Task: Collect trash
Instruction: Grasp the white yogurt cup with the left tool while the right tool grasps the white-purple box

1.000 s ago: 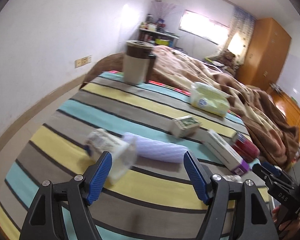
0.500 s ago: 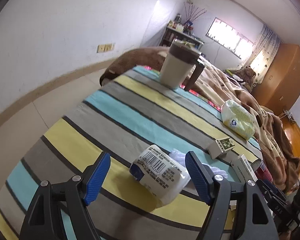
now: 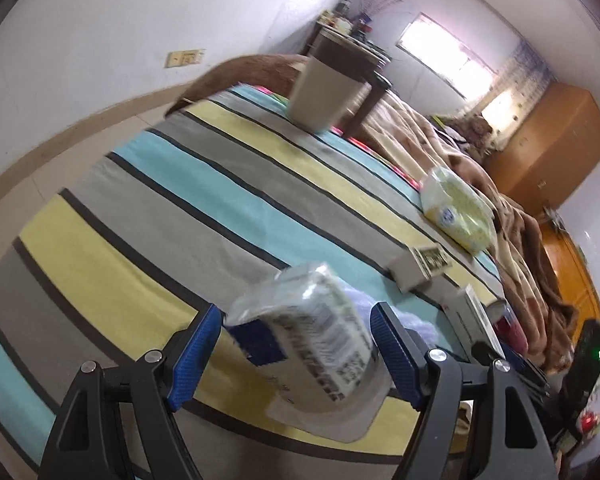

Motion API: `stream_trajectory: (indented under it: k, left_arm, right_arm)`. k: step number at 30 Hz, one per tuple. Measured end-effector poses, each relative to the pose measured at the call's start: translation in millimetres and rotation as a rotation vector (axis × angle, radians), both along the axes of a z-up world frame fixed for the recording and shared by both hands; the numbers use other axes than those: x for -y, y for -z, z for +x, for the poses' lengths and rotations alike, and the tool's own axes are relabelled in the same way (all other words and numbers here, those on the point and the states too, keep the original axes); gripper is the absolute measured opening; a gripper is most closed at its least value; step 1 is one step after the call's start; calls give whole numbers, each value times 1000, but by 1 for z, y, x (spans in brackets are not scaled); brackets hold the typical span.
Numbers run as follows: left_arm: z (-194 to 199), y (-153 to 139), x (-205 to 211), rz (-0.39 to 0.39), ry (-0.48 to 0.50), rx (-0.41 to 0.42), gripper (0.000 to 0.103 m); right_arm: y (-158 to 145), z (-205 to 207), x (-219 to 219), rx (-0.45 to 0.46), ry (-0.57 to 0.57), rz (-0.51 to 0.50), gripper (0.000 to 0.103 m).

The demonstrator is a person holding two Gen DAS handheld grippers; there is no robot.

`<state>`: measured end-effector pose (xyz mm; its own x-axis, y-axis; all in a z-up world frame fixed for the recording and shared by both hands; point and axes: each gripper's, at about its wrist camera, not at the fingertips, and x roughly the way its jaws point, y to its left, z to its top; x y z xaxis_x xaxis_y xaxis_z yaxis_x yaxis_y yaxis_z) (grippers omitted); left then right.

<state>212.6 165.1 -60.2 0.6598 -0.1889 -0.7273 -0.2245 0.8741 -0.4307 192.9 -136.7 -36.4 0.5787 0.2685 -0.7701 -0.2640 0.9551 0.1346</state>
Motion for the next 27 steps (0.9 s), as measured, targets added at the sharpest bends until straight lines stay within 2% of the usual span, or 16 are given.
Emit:
stream_trajectory:
  k: [5, 7, 11, 14, 21, 27]
  left_arm:
    - [-4, 3, 17, 18, 34, -7, 76]
    - [-6, 2, 23, 29, 39, 1, 73]
    - [-11, -1, 32, 43, 63, 1, 60]
    - [-17, -2, 37, 63, 67, 2, 55]
    - [-30, -11, 50, 145, 96, 26, 54]
    - [-42, -27, 60, 173, 114, 65, 54]
  right_arm:
    - [1, -2, 4, -12, 5, 25, 42]
    - [1, -3, 5, -10, 0, 31, 36]
    - [2, -6, 4, -12, -3, 41, 29]
    - [2, -9, 6, -12, 2, 46, 27]
    - [-4, -21, 11, 16, 15, 59, 27]
    - [-11, -33, 20, 37, 31, 88, 27]
